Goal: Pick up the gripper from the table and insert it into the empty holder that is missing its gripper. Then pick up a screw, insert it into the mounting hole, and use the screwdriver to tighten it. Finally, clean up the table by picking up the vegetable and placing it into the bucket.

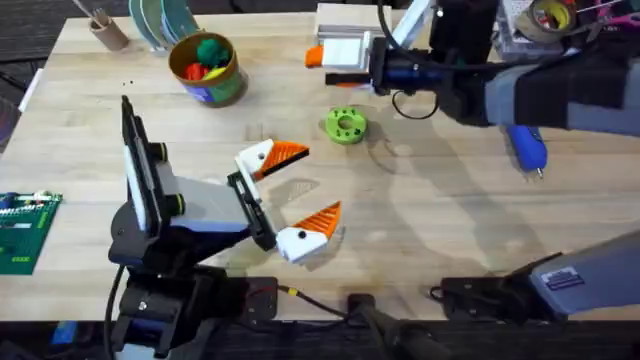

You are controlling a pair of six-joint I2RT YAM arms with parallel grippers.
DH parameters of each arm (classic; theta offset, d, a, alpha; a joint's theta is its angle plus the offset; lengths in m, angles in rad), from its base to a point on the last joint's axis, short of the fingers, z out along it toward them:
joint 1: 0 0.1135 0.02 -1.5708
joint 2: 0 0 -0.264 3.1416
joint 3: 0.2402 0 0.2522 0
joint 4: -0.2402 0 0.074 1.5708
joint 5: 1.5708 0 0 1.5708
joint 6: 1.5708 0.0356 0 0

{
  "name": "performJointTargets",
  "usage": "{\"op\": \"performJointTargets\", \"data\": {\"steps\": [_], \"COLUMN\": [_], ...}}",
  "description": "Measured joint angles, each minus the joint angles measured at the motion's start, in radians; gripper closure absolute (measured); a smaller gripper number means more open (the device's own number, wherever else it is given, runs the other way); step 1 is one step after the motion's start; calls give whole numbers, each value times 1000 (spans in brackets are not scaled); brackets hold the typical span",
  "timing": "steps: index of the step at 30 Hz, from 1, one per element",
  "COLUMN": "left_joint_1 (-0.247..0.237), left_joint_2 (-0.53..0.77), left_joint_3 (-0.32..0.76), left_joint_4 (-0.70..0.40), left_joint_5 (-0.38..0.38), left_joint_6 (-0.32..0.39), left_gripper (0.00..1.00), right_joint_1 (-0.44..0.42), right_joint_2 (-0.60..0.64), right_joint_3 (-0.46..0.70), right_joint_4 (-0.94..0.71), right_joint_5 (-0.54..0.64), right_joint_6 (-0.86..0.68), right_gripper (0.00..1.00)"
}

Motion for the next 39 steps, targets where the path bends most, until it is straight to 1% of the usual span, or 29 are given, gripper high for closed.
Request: {"op": "performJointTargets", "data": {"steps": [4, 8, 10, 12, 16, 20, 25, 29, 35, 39], "left_joint_1": [0, 0, 0, 0, 0, 0, 0, 0, 0, 0], "left_joint_2": [0, 0, 0, 0, 0, 0, 0, 0, 0, 0], "left_joint_3": [0, 0, 0, 0, 0, 0, 0, 0, 0, 0], "left_joint_4": [0, 0, 0, 0, 0, 0, 0, 0, 0, 0], "left_joint_5": [0, 0, 0, 0, 0, 0, 0, 0, 0, 0], "left_joint_6": [0, 0, 0, 0, 0, 0, 0, 0, 0, 0], "left_gripper": [8, 8, 8, 8, 7, 8, 8, 9, 8, 8], "right_joint_1": [0, 9, 21, 44, 108, 163, 172, 171, 174, 178], "right_joint_2": [-54, -140, -185, -231, -258, -236, -219, -214, -171, -166], "right_joint_3": [40, 66, 76, 83, 89, 89, 89, 89, 89, 89], "right_joint_4": [-280, -496, -583, -674, -794, -866, -884, -882, -898, -898], "right_joint_5": [81, 201, 277, 377, 559, 650, 696, 711, 715, 719], "right_joint_6": [-177, -355, -430, -501, -580, -616, -631, -635, -677, -702], "right_gripper": [9, 9, 8, 8, 8, 8, 8, 15, 113, 114]}}
